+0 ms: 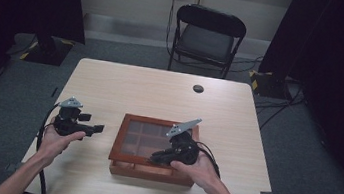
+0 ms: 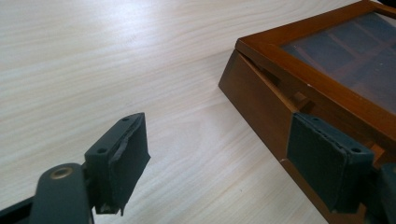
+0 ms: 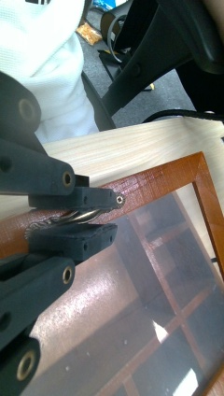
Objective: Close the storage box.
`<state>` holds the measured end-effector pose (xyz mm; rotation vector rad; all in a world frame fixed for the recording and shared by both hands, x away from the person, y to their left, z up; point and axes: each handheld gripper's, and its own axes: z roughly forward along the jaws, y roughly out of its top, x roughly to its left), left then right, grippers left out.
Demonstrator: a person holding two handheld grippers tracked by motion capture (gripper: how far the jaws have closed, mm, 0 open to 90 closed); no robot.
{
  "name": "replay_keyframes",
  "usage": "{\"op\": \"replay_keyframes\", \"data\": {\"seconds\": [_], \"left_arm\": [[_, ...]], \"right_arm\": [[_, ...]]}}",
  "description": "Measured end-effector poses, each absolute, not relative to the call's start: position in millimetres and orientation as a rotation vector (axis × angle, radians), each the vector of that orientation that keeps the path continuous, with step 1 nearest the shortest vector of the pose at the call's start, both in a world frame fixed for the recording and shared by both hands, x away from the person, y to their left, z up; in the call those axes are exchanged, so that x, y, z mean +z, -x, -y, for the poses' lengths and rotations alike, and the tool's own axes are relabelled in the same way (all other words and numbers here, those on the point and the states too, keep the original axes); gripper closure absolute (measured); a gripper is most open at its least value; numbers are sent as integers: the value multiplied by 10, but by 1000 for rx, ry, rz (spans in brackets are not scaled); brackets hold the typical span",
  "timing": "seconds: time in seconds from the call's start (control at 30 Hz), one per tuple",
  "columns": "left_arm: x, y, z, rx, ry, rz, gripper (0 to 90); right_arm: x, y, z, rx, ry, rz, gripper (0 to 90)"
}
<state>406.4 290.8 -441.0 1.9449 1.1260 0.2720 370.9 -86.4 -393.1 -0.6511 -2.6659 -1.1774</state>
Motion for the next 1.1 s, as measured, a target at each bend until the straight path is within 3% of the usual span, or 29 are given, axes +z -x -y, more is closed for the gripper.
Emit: {"op": "replay_keyframes", "data": {"seconds": [0.9,1.1], "left_arm": [[-4457,-4068,-2942,235,-1931,-1175,215],[-4452,-4063,-2922,254,-1958,-1192,213]], "right_arm": [[-4262,-3672,799,-1085,649,2693,818],[-4246,-3690,823,-1095,751,2677,617]]}}
